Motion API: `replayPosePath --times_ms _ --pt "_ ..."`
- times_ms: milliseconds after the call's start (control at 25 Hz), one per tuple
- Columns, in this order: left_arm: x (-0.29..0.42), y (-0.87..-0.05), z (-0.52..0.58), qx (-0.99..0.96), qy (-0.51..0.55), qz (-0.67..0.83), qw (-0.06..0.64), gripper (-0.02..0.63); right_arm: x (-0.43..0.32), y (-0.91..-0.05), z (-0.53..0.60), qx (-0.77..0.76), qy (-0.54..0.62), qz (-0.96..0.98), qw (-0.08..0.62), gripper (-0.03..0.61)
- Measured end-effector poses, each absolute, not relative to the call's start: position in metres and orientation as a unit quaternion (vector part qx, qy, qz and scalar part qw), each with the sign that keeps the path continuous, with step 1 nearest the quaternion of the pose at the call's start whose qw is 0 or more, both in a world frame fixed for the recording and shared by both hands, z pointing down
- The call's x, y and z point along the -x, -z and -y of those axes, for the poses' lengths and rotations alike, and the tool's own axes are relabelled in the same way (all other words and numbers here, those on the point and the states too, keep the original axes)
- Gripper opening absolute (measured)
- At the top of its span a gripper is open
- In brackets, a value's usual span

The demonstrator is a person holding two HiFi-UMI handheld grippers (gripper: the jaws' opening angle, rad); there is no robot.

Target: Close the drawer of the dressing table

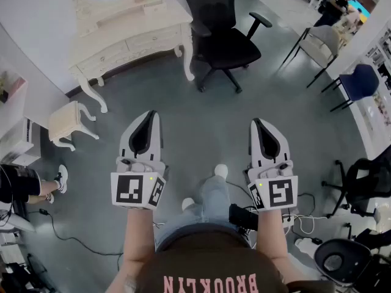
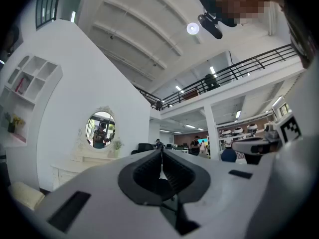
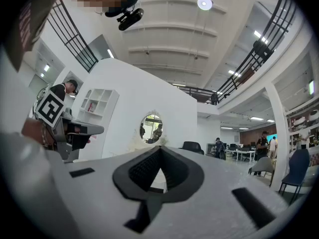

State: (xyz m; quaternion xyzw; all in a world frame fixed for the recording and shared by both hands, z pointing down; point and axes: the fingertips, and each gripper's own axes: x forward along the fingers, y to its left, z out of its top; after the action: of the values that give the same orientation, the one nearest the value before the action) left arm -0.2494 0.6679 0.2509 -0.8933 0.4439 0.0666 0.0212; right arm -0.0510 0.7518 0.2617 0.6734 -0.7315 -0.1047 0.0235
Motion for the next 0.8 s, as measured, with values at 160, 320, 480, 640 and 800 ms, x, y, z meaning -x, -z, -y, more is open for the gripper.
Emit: replayPosePath --times_ms 160,320,480,640,800 --pt "0.234 -0.254 -0.651 0.892 -0.064 -0.447 0.016 0.009 0.036 -0.264 -0.734 -0.671 0.103 0.734 0.024 -0.002" --pt "0.215 -0.256 -0.627 0.888 -0.064 -0.455 0.014 0.009 0.017 -0.266 -0.709 -0.662 0.103 0.742 0.025 -0.002" --pt "0.188 -0.256 -0.592 0.882 -0.064 -0.467 0.014 0.009 -0.019 -0.269 -0.669 -0.665 0.08 0.743 0.005 -0.002" --pt "0.156 -0.255 -0.555 0.874 -0.063 -0.481 0.015 0.009 -0.061 -0.272 -0.622 -0.663 0.054 0.747 -0.012 -0.002" --pt "0.127 -0.25 -0.517 0.862 -0.066 -0.502 0.016 0.009 -0.091 -0.264 -0.573 -0.642 0.065 0.764 -0.004 -0.002"
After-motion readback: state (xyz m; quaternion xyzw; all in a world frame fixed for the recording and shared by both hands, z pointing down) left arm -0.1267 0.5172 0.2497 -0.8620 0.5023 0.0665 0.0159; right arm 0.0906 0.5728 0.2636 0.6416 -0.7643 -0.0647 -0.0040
